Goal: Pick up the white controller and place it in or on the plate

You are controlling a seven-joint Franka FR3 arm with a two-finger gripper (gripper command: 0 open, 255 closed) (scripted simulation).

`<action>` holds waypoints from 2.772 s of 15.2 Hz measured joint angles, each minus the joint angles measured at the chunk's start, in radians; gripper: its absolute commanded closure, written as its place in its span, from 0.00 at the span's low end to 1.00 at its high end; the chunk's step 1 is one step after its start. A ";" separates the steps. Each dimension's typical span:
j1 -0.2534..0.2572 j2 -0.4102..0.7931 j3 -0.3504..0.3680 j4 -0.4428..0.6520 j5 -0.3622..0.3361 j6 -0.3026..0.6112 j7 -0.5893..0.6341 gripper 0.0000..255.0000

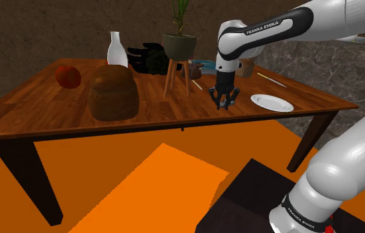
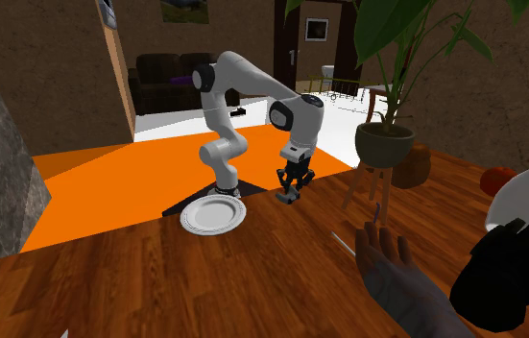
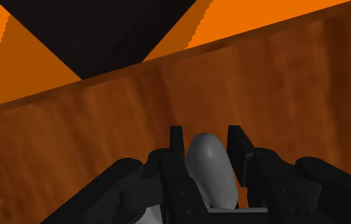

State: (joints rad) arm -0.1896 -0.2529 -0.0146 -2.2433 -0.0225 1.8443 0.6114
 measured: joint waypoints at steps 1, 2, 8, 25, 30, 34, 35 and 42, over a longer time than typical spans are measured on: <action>0.000 0.000 0.000 0.000 0.000 0.000 0.000 1.00; 0.000 0.000 0.000 0.000 0.000 0.000 0.000 1.00; 0.000 -0.011 0.001 0.042 0.000 -0.053 0.000 1.00; -0.028 -0.064 -0.042 0.170 -0.023 -0.233 -0.068 1.00; -0.080 -0.116 -0.122 0.132 -0.072 -0.241 -0.186 1.00; -0.115 -0.132 -0.181 0.116 -0.108 -0.232 -0.270 1.00; -0.126 -0.143 -0.197 0.109 -0.119 -0.234 -0.293 1.00; -0.190 -0.134 -0.316 0.120 -0.184 -0.214 -0.458 1.00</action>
State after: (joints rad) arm -0.3798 -0.3871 -0.3309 -2.1236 -0.2061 1.6306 0.1539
